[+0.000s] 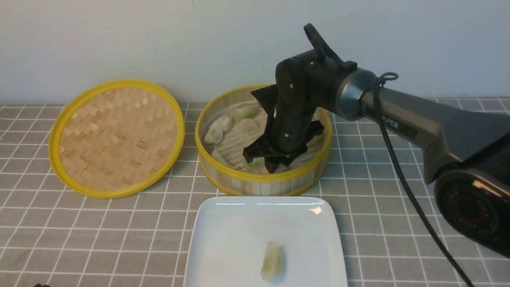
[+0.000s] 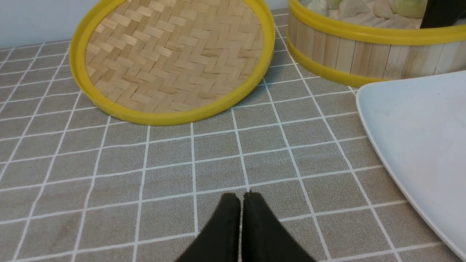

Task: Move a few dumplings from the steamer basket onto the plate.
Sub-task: Use the right arm to grab a dumpling from inside the steamer, then use the right arm to put the dumpling into the plate, then use the right arm to grab a dumpling from inside the steamer

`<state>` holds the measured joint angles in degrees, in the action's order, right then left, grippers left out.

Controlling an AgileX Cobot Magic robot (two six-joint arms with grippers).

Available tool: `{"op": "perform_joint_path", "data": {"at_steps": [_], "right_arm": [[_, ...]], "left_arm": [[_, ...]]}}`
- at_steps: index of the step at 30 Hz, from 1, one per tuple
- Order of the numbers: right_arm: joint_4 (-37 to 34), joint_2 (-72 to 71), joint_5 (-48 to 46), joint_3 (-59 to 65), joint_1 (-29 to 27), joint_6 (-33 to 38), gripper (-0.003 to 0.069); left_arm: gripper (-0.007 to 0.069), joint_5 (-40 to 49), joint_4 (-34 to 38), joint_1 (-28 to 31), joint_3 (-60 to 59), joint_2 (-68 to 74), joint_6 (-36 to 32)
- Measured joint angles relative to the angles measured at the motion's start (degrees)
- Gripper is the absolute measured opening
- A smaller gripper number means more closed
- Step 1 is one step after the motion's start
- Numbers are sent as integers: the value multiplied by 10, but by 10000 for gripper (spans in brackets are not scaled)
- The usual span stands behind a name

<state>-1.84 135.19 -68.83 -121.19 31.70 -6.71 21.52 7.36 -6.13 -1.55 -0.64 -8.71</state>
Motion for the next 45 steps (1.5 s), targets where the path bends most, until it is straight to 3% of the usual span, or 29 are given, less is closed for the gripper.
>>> {"op": "perform_joint_path", "data": {"at_steps": [7, 11, 15, 19, 23, 29, 32, 39, 45], "right_arm": [[-4, -17, -19, -77, -1, 10, 228], [-43, -59, -25, -71, -2, 12, 228], [-102, -134, -25, 0, 9, 15, 228], [-106, -175, -25, 84, 40, 15, 228], [-99, -164, -25, 176, 82, 25, 228], [-118, -108, -21, 210, 97, 27, 234], [-124, -98, -16, 210, 97, 27, 280], [-117, -102, -17, 181, 97, 27, 476], [-10, -103, -5, 67, 97, 18, 532]], "left_arm": [[-5, 0, 0, 0, 0, 0, 0], [-5, 0, 0, 0, 0, 0, 0], [-5, 0, 0, 0, 0, 0, 0], [-5, 0, 0, 0, 0, 0, 0], [-5, 0, 0, 0, 0, 0, 0], [-5, 0, 0, 0, 0, 0, 0], [-5, 0, 0, 0, 0, 0, 0], [-5, 0, 0, 0, 0, 0, 0], [-5, 0, 0, 0, 0, 0, 0]]}}
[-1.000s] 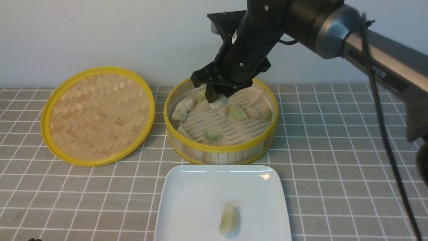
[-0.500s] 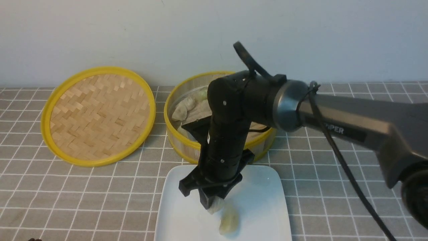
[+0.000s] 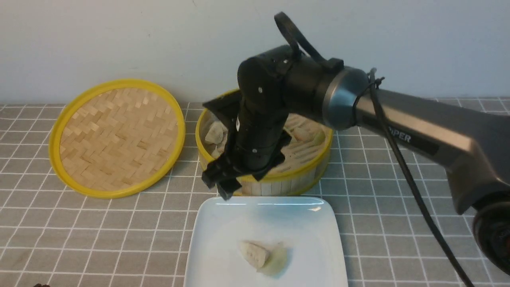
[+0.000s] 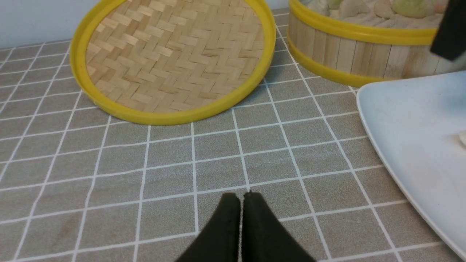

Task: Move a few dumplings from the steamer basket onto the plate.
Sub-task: Use the right arm to grab a dumpling from inside the steamer, then use the right arm to put the dumpling into the plate

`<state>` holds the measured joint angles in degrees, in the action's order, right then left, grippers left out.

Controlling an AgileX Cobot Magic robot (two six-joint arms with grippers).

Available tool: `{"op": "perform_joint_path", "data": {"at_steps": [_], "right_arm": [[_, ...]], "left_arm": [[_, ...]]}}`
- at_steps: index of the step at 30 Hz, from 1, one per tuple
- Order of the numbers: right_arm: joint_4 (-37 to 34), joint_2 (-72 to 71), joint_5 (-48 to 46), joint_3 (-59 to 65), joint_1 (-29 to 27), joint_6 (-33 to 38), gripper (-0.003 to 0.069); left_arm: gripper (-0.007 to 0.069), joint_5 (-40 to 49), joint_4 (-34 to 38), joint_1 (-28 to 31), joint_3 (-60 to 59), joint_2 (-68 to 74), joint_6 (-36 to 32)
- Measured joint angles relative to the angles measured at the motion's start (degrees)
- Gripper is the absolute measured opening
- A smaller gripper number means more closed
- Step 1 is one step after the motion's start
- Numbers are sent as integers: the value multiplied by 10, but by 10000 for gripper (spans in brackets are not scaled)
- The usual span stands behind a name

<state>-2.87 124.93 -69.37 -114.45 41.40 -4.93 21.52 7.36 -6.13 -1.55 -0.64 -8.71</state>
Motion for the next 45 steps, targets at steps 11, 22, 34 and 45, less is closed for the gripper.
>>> {"op": "perform_joint_path", "data": {"at_steps": [11, 22, 34, 45], "right_arm": [[89, 36, 69, -59, -24, -12, 536], [54, 122, 111, -59, -53, -14, 521], [32, 125, 111, -63, -65, -31, 232], [44, -21, 11, -58, -78, -29, 163]], "left_arm": [[-5, 0, 0, 0, 0, 0, 0], [-5, 0, 0, 0, 0, 0, 0], [-5, 0, 0, 0, 0, 0, 0], [-5, 1, 0, 0, 0, 0, 0]]}}
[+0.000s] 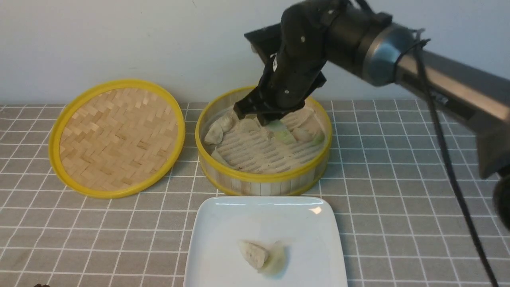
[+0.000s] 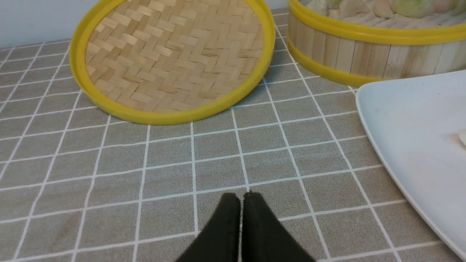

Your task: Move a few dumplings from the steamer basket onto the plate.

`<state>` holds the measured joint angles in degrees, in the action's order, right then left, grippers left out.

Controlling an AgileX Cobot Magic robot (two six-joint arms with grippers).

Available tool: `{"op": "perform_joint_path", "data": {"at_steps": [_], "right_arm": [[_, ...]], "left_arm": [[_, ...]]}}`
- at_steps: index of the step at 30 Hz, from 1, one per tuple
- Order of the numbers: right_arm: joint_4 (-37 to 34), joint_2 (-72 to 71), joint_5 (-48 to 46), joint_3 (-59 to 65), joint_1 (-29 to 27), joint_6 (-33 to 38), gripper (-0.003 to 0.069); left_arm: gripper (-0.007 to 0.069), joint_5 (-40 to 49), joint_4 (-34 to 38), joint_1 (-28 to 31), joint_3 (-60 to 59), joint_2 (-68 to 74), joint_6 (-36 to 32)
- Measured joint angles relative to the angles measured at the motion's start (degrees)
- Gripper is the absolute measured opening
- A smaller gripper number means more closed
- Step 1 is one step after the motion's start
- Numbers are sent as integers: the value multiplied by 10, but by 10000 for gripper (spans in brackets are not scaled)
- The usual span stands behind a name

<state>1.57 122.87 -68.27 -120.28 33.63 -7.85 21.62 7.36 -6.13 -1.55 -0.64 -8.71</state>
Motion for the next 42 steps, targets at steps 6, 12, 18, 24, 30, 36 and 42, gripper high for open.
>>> {"op": "perform_joint_path", "data": {"at_steps": [6, 12, 18, 24, 30, 36, 42], "right_arm": [[-16, -74, -28, 29, 1, 11, 163], [-32, -122, -30, 151, 20, -3, 163], [-58, -97, -14, 272, 33, -28, 163], [-95, -53, 13, 287, 33, -28, 217], [-92, -46, 4, 280, 33, -19, 451], [-93, -66, -15, 250, 33, 29, 390], [-92, -227, -20, 244, 34, 31, 34]], "left_arm": [[-5, 0, 0, 0, 0, 0, 0], [-5, 0, 0, 0, 0, 0, 0], [-5, 0, 0, 0, 0, 0, 0], [-5, 0, 0, 0, 0, 0, 0], [-5, 0, 0, 0, 0, 0, 0], [-5, 0, 0, 0, 0, 0, 0], [-5, 0, 0, 0, 0, 0, 0]]}}
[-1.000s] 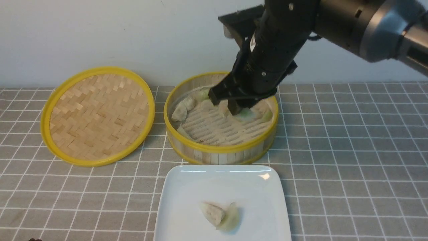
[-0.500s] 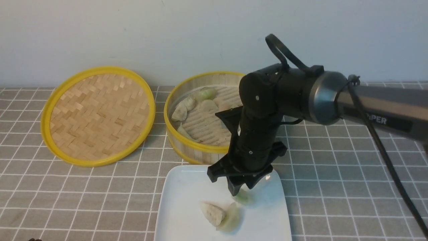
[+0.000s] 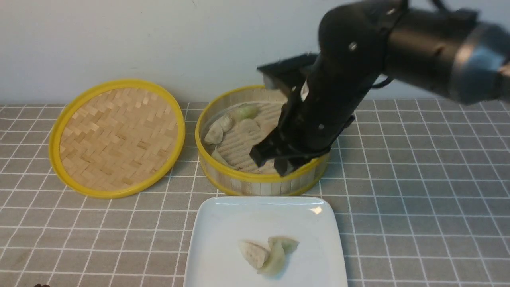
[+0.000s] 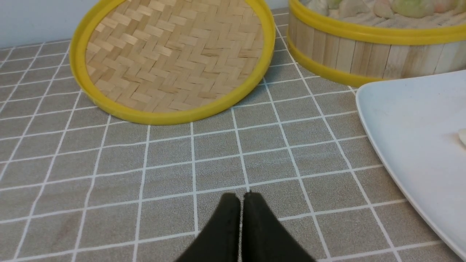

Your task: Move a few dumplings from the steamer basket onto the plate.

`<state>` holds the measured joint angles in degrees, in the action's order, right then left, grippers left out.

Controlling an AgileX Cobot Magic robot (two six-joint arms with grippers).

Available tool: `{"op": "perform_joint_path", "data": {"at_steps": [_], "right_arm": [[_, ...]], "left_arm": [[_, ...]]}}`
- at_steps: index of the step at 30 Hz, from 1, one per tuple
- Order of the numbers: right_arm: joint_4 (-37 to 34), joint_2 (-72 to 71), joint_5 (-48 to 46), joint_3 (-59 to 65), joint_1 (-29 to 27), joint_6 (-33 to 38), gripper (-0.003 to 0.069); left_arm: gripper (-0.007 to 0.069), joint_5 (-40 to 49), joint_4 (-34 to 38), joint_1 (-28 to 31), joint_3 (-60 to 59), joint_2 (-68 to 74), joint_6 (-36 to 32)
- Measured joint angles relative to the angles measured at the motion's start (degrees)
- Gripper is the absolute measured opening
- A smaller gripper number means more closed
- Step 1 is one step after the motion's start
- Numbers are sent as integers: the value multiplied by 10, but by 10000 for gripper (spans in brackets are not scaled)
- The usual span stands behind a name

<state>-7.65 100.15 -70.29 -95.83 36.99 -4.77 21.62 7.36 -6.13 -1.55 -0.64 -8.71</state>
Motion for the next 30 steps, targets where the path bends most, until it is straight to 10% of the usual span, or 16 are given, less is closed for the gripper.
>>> {"op": "perform_joint_path", "data": {"at_steps": [13, 30], "right_arm": [[71, -395, 100, 111, 0, -34, -14], [251, -934, 515, 629, 0, -234, -15]], "left_arm": [[-5, 0, 0, 0, 0, 0, 0], [-5, 0, 0, 0, 0, 0, 0]]}}
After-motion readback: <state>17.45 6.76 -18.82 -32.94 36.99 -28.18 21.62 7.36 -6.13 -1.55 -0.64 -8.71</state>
